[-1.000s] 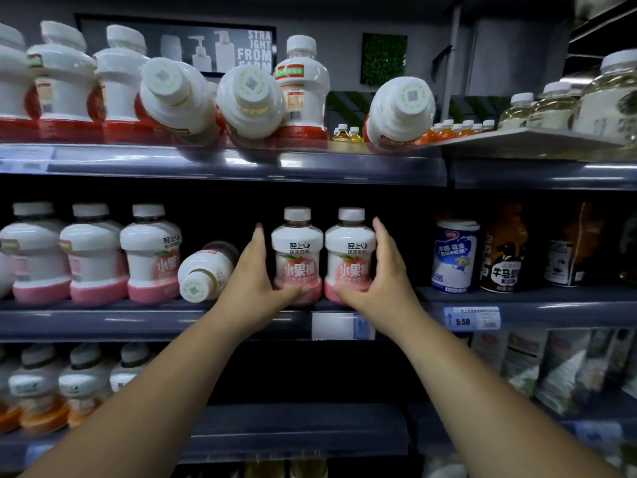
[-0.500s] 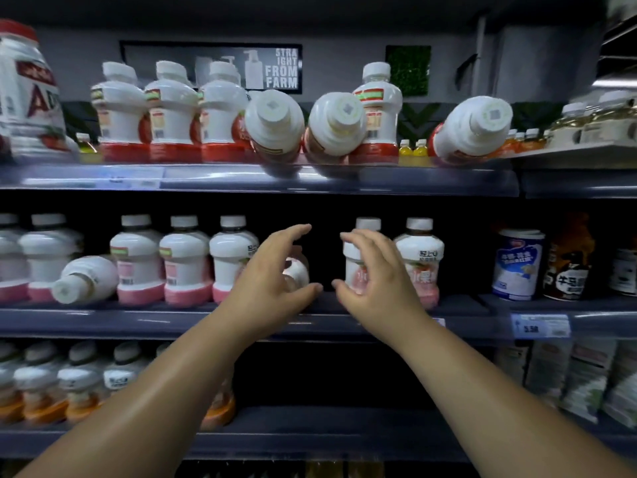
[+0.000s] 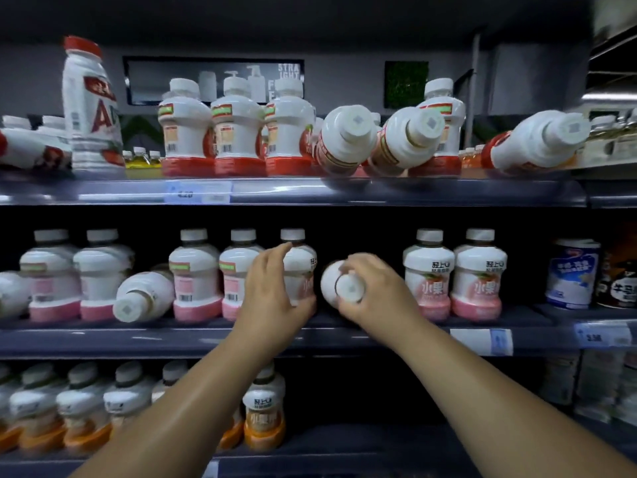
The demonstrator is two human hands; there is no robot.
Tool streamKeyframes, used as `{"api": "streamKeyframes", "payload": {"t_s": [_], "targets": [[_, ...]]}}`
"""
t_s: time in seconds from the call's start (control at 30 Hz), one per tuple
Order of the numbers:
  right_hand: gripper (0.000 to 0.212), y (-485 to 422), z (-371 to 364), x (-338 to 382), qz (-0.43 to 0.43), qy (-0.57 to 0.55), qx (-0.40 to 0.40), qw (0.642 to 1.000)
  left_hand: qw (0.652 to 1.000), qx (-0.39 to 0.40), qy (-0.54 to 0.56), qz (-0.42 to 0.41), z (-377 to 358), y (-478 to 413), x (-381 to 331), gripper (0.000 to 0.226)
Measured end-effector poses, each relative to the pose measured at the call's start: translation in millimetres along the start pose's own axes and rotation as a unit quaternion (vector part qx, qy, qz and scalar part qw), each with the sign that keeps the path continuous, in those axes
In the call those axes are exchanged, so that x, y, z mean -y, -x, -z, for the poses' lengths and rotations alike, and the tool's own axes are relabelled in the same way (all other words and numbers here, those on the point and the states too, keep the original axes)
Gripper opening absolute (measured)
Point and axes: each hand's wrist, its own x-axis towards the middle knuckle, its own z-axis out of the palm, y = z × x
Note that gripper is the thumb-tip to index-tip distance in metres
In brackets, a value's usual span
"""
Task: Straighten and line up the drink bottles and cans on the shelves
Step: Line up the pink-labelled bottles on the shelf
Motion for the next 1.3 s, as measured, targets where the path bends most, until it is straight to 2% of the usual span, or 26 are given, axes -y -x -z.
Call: {"api": "streamKeyframes", "payload": {"t_s": [0.1,0.17,0.23,0.37,0.43,0.6,0.73,0.83,0.93,1.03,1.17,1.3], "targets": [[0.045,-27.8,22.1,16.4,-0.082,-0.075,-0.044,0.993,1.0,0.001,0.008,0.006,-2.1,-2.1,-1.4,0.09],[0.039,-42.9,26.9,21.2,-0.108,-0.084,-0.031,0.99,1.0,-0.001,0.018,0.01,-4.4,-1.1,-3.3,0.09],[0.044,-48.3,19.7,18.0,-0.143,-0.105,0.002,0.984,1.0,-0.014,0.024,0.001,-8.3,2.7,-3.3,0.089],[0.107,-28.7,-7.6,2.4,-0.184,-0.146,0.056,0.97,0.999,-0.011,0.036,-0.004,-15.5,10.8,-2.5,0.091],[0.12,-14.9,-18.8,-3.7,-0.191,-0.139,0.052,0.97,0.999,-0.025,0.029,-0.008,-19.4,11.9,-2.1,0.091],[0.109,7.8,-23.5,-8.0,-0.174,-0.103,-0.048,0.978,0.997,-0.041,0.056,0.034,-28.8,7.0,-8.0,0.092],[0.113,13.8,-22.2,-8.4,-0.147,-0.029,-0.052,0.987,0.99,0.009,0.062,0.129,-40.4,-10.7,-17.8,0.108],[0.115,14.2,-22.4,-10.5,-0.139,0.011,-0.034,0.99,0.979,0.037,0.023,0.202,-45.1,-26.4,-17.3,0.117],[0.112,15.7,-21.8,-14.4,-0.133,0.016,-0.039,0.99,0.975,0.052,-0.009,0.217,-44.1,-30.6,-8.1,0.114],[0.114,18.3,-20.5,-17.0,-0.131,0.029,-0.055,0.99,0.969,0.076,0.081,0.22,-37.5,-27.1,-1.5,0.105],[0.121,16.1,-16.6,-13.8,-0.156,0.038,-0.026,0.987,0.952,0.118,0.185,0.212,-33.6,-25.8,0.1,0.072],[0.116,17.5,-10.3,-12.3,-0.148,0.057,-0.028,0.987,0.954,0.119,0.18,0.208,-36.2,-26.2,2.9,0.076]]}}
